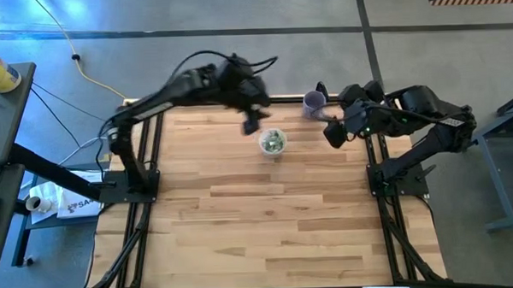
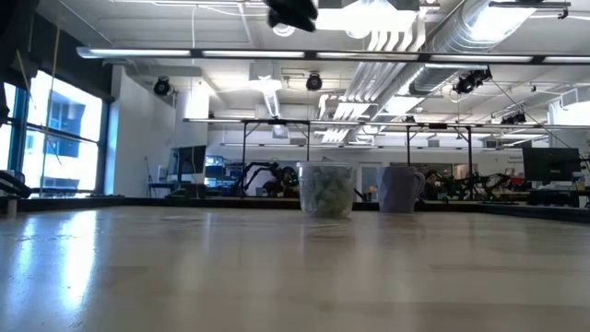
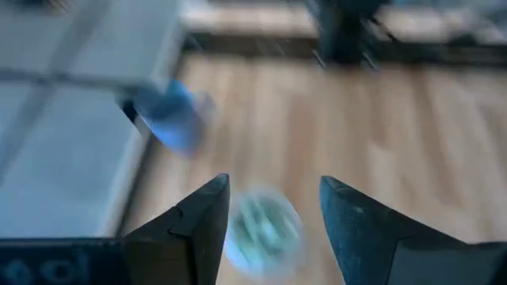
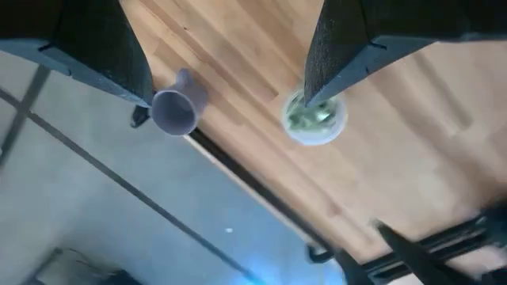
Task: Pick and place Stevia / Truvia into bins
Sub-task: Return to Home Position
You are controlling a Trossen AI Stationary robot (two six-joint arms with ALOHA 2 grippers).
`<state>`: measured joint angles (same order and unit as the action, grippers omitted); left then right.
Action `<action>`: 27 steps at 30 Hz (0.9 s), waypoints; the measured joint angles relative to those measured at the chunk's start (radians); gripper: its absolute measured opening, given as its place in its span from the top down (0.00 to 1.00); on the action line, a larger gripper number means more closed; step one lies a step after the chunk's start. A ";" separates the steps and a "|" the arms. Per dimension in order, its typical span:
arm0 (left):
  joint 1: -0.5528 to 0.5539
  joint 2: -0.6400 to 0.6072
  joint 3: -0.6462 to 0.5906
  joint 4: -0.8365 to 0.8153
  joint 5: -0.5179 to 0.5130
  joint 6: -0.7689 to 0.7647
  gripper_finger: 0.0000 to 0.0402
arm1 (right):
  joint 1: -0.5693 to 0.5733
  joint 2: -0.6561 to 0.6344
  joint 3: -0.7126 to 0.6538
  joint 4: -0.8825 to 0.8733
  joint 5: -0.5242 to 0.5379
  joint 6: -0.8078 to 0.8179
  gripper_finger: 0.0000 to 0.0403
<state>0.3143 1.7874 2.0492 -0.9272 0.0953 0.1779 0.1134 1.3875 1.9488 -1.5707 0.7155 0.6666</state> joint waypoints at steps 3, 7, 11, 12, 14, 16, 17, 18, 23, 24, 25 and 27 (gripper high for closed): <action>0.000 -0.071 -0.017 -0.195 0.097 -0.006 0.44 | 0.065 -0.008 -0.003 0.000 -0.009 -0.034 0.22; -0.031 -0.248 -0.231 -0.163 0.225 -0.070 0.46 | 0.183 -0.106 -0.159 0.003 0.097 0.051 0.22; -0.117 -0.463 -0.590 0.138 0.146 -0.257 0.46 | 0.282 -0.285 -0.478 0.006 0.082 0.314 0.22; -0.136 -0.506 -0.669 0.173 0.073 -0.346 0.46 | 0.299 -0.321 -0.540 0.007 0.029 0.364 0.22; -0.165 -0.588 -0.792 0.176 -0.063 -0.592 0.46 | 0.309 -0.380 -0.632 0.009 -0.097 0.426 0.22; -0.200 -0.671 -0.903 0.184 -0.132 -0.734 0.46 | 0.300 -0.432 -0.692 0.027 -0.198 0.549 0.22; -0.235 -0.710 -0.954 0.215 -0.144 -0.760 0.46 | 0.297 -0.457 -0.720 0.066 -0.241 0.580 0.22; -0.279 -0.744 -1.011 0.284 -0.147 -0.787 0.46 | 0.302 -0.478 -0.748 0.134 -0.267 0.528 0.22; -0.443 -0.901 -1.278 0.680 -0.235 -0.803 0.46 | 0.313 -0.627 -0.955 0.590 -0.269 0.178 0.22; -0.469 -0.931 -1.324 0.753 -0.278 -0.802 0.46 | 0.304 -0.679 -1.006 0.663 -0.258 0.145 0.22; -0.490 -0.962 -1.372 0.798 -0.315 -0.802 0.46 | 0.295 -0.732 -1.056 0.715 -0.244 0.118 0.22; -0.517 -1.009 -1.449 0.863 -0.377 -0.789 0.46 | 0.278 -0.837 -1.145 0.820 -0.242 0.079 0.22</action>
<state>-0.2025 0.7784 0.5997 -0.0641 -0.2820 -0.6111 0.3913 0.5504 0.8036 -0.7509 0.4737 0.7453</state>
